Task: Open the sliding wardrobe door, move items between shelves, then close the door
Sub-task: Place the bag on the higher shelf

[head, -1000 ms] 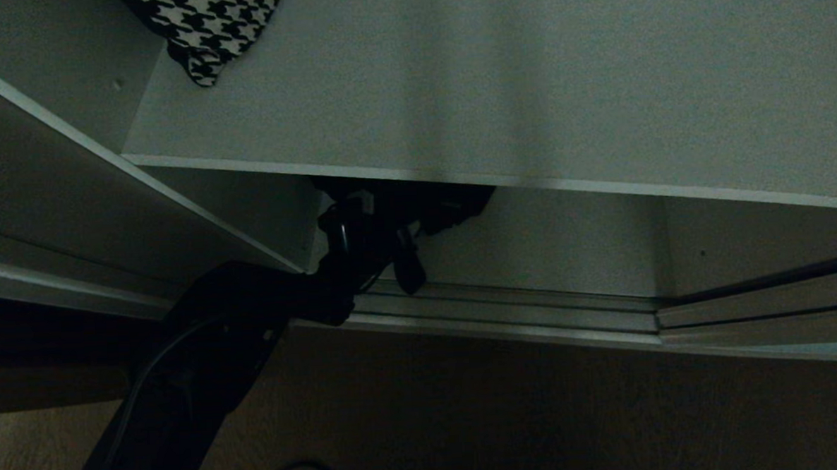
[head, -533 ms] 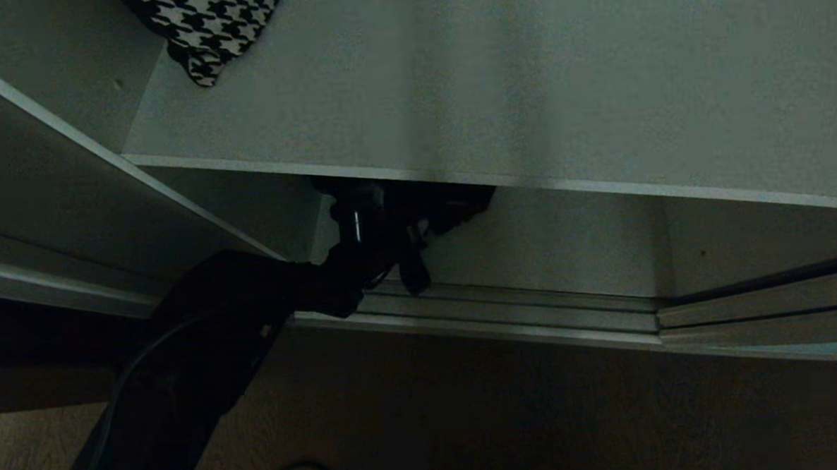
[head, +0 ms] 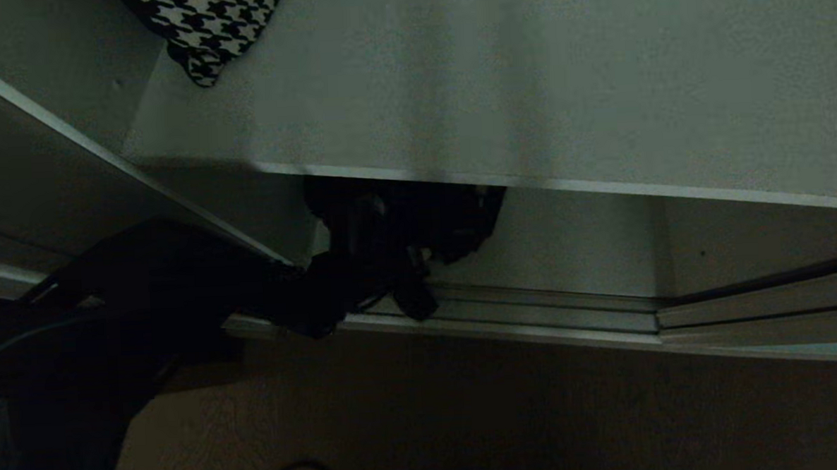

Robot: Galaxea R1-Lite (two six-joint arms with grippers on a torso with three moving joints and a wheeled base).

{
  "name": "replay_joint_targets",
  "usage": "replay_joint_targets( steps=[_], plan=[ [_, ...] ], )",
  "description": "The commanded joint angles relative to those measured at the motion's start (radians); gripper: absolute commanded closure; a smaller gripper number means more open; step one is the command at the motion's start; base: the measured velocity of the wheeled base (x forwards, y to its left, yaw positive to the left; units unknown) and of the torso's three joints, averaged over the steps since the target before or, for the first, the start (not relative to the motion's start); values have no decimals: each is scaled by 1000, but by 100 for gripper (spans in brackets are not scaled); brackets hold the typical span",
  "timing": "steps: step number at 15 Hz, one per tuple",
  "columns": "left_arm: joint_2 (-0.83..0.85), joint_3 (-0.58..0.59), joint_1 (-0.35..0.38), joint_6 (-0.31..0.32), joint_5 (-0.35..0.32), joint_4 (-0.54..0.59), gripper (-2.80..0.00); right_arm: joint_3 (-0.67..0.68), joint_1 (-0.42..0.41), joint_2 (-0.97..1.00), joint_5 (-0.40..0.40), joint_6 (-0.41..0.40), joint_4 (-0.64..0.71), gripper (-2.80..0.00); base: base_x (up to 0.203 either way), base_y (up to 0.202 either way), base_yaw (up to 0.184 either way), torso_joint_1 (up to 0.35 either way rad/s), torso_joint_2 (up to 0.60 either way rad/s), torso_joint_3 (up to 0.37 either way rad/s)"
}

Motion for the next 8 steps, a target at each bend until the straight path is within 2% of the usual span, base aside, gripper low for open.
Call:
replay_joint_targets(
  steps=[1, 4, 6, 8],
  plan=[
    [-127, 118, -44, -18, 24, -10, 0, 0, 1, 0, 0, 0, 0, 0, 0, 0, 0, 0, 0, 0],
    [-233, 193, -117, -56, 150, -14, 0, 0, 1, 0, 0, 0, 0, 0, 0, 0, 0, 0, 0, 0],
    [-307, 243, -141, -62, 195, -7, 0, 0, 1, 0, 0, 0, 0, 0, 0, 0, 0, 0, 0, 0],
    [-363, 284, -150, -63, 211, 10, 0, 0, 1, 0, 0, 0, 0, 0, 0, 0, 0, 0, 0, 0]
  ],
)
